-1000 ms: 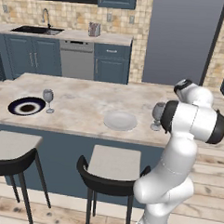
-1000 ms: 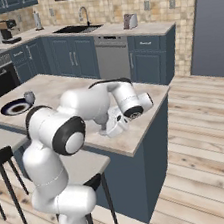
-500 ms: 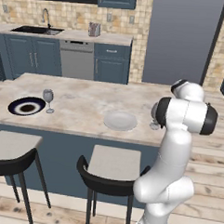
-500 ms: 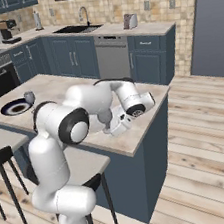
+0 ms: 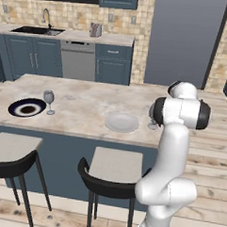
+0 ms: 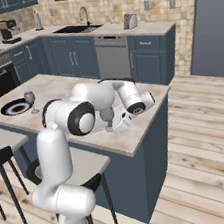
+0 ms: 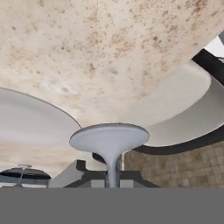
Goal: Retrieve the wine glasses from the counter and place one next to each plate.
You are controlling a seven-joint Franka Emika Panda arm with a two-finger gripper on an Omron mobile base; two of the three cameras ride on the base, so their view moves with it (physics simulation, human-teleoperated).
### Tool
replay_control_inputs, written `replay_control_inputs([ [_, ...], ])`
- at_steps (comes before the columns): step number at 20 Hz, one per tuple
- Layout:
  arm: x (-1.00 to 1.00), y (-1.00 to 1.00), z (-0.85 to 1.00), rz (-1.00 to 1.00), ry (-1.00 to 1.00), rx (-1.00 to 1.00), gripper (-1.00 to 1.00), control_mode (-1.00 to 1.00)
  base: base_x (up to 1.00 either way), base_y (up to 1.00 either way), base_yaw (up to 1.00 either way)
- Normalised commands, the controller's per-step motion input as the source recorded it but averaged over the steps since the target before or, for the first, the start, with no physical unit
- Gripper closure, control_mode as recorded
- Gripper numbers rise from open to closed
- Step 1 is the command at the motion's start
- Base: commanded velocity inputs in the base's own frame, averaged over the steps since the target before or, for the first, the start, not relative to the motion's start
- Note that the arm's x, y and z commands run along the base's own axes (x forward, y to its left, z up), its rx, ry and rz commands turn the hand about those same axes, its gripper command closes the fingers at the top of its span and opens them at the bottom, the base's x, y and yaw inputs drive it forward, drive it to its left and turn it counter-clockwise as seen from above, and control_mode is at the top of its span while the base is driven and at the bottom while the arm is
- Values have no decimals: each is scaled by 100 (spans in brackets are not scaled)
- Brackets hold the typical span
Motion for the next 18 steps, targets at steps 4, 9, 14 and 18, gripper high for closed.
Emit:
replay_control_inputs([
  [4, 40, 0, -24, 0, 0, 0, 100, -100, 0, 0, 0],
  [9, 38, 0, -23, 0, 0, 0, 100, -100, 0, 0, 0],
  [14, 31, 0, -29, 0, 0, 0, 100, -100, 0, 0, 0],
  [18, 26, 0, -29, 0, 0, 0, 100, -100, 0, 0, 0],
])
